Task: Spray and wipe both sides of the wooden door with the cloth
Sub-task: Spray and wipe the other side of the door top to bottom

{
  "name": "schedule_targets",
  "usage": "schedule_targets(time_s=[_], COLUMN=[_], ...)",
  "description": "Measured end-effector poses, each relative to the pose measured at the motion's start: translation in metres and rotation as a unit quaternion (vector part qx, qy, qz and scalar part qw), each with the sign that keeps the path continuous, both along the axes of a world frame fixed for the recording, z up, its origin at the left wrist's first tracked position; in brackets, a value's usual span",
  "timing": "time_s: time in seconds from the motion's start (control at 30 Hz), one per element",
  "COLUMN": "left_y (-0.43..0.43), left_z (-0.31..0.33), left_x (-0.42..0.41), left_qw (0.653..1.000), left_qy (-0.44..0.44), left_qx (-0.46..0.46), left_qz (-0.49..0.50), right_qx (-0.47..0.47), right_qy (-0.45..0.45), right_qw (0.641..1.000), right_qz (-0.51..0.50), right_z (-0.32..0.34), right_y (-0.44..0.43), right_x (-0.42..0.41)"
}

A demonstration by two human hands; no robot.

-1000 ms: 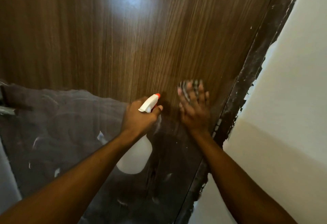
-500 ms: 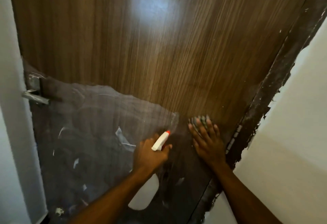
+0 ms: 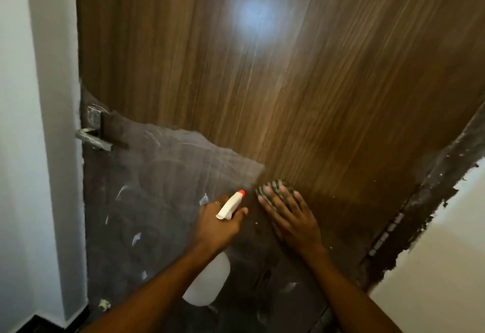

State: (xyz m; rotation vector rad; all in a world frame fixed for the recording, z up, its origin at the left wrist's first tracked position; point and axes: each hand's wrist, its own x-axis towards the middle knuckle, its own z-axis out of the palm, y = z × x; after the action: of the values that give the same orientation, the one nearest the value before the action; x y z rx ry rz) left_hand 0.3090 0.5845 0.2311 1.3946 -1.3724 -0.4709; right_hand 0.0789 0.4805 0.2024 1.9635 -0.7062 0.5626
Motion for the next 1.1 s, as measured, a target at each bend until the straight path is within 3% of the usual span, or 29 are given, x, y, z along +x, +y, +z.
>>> schedule_targets(time_s=[0.07, 0.13, 0.27, 0.4, 0.57, 0.67, 0.8, 0.97, 1.1], left_y=[-0.008, -0.009, -0.012, -0.015, -0.015, -0.017, -0.018, -0.012, -0.010], left_z=[-0.001, 0.003, 0.009, 0.002, 0.000, 0.000, 0.003, -0.001, -0.009], left_x=[0.010, 0.020, 0.044, 0.074, 0.096, 0.098, 0.116, 0.141, 0.169], left_qw=[1.000, 0.999, 0.997, 0.997, 0.996, 0.996, 0.992, 0.989, 0.982], left_qy=[0.010, 0.029, 0.068, 0.054, 0.058, 0.072, 0.085, 0.014, 0.074], left_qx=[0.013, 0.024, 0.015, 0.012, 0.003, 0.010, 0.020, 0.028, 0.053], left_qz=[-0.001, 0.005, 0.025, 0.053, 0.061, 0.059, 0.087, 0.146, 0.165], right_qx=[-0.011, -0.021, -0.039, -0.015, 0.018, 0.009, 0.010, 0.008, 0.028], right_qy=[0.005, -0.046, -0.188, -0.055, 0.133, 0.081, -0.015, 0.007, 0.073], right_qw=[1.000, 0.998, 0.980, 0.998, 0.990, 0.996, 1.000, 1.000, 0.995], right_qz=[-0.018, -0.045, -0.054, -0.004, 0.053, 0.028, 0.003, 0.007, 0.065], right_z=[-0.001, 0.007, 0.042, 0.044, 0.013, 0.030, 0.064, 0.055, 0.057], right_y=[0.007, 0.007, -0.007, -0.027, -0.026, -0.019, -0.024, -0.036, -0.037], right_x=[-0.025, -0.026, 0.066, 0.136, 0.093, 0.079, 0.159, 0.206, 0.187])
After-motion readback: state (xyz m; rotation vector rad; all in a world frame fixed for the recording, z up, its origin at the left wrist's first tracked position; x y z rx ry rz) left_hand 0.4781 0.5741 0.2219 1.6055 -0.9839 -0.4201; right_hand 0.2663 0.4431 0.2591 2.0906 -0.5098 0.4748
